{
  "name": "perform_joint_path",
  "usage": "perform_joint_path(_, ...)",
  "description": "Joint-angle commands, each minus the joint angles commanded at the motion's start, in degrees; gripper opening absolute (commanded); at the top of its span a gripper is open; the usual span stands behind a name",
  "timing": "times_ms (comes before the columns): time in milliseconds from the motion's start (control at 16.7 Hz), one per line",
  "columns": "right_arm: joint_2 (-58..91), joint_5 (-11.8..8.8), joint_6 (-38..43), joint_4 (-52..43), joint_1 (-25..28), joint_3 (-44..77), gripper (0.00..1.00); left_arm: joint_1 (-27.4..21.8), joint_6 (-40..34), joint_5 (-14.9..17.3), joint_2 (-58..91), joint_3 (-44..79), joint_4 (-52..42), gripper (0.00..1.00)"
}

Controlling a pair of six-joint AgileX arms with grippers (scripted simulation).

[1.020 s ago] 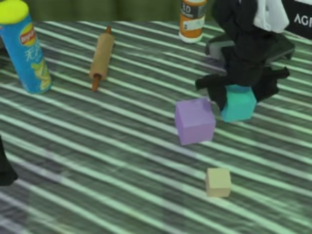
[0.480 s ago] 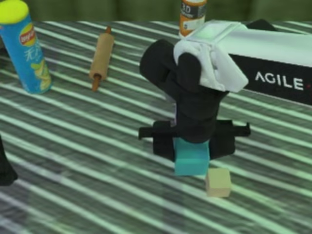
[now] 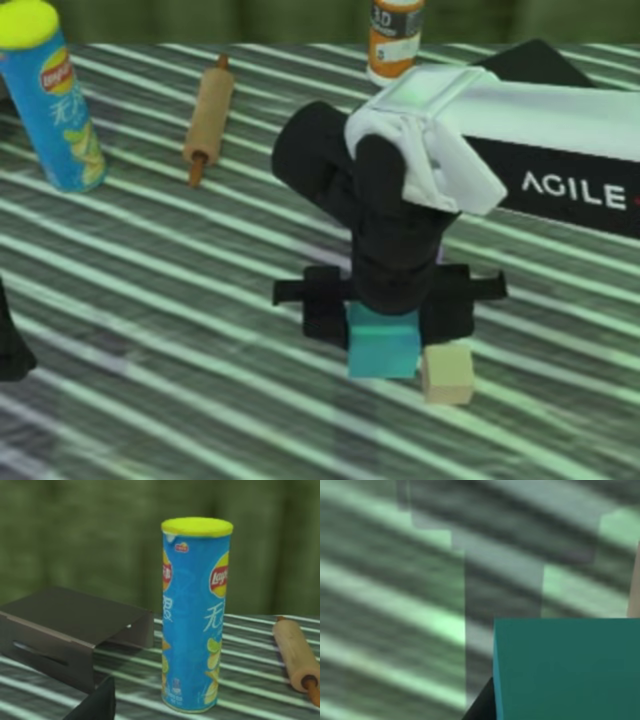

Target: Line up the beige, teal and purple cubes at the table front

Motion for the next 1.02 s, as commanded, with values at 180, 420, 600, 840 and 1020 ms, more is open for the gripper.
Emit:
perform_joint_path(180, 1.71, 0.05, 0.13, 5.67, 0.06, -3.65, 0.0, 0.0, 0.0, 0.0, 0.0, 0.0, 0.0, 1.0)
perform_joint_path(420, 4.18, 0.09, 0.29, 12.98, 0.31, -8.42, 0.0, 0.0, 0.0, 0.0, 0.0, 0.0, 0.0, 1.0)
perform_joint_path(600, 4.4, 0.1, 0.31, 13.37, 0.35, -8.73, 0.0, 0.0, 0.0, 0.0, 0.0, 0.0, 0.0, 1.0)
perform_joint_path(840, 4.4, 0.1, 0.31, 13.37, 0.35, -8.73, 0.23, 0.0, 0.0, 0.0, 0.0, 0.0, 0.0, 1.0)
perform_joint_path(1020, 4.4, 0.1, 0.31, 13.37, 0.35, -8.73, 0.45, 0.0, 0.0, 0.0, 0.0, 0.0, 0.0, 1.0)
